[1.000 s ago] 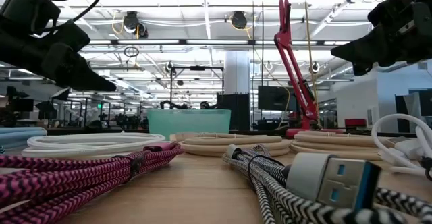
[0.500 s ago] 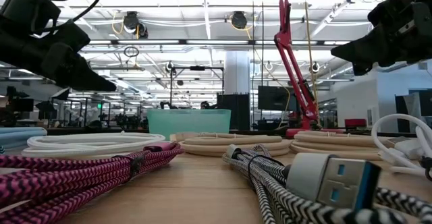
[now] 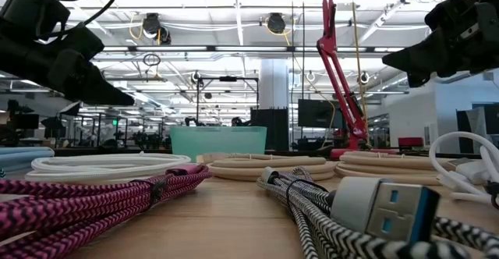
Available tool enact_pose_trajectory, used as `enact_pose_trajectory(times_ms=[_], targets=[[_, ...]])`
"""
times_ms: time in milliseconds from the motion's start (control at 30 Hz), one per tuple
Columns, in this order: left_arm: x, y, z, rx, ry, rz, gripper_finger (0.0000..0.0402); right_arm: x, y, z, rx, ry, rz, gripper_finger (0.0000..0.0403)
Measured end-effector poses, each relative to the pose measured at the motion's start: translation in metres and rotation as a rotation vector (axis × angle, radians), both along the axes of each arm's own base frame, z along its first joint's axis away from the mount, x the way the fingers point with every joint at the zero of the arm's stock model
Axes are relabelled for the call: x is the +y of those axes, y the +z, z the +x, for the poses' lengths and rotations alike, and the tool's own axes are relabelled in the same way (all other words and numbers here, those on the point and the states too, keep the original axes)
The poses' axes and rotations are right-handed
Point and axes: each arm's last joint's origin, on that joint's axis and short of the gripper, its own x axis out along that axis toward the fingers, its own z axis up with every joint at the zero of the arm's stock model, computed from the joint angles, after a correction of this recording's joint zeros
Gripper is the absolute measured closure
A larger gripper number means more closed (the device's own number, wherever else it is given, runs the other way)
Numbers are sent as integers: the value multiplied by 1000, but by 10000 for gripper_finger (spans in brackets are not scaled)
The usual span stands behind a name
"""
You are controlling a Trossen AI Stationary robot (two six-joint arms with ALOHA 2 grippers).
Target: Pick & Place USB Port
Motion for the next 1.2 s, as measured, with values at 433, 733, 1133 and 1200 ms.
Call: enact_pose_trajectory(times_ms=[433, 733, 1133, 1200], targets=[[0, 0, 0, 1, 0, 0, 380, 0, 0, 0, 0, 0, 0, 399], [0, 0, 0, 0, 0, 0, 380, 0, 0, 0, 0, 0, 0, 399], [1, 0, 0, 60, -6, 172, 380, 0, 0, 0, 0, 0, 0, 399], [2, 0, -1, 104, 3, 284, 380, 0, 0, 0, 0, 0, 0, 399]])
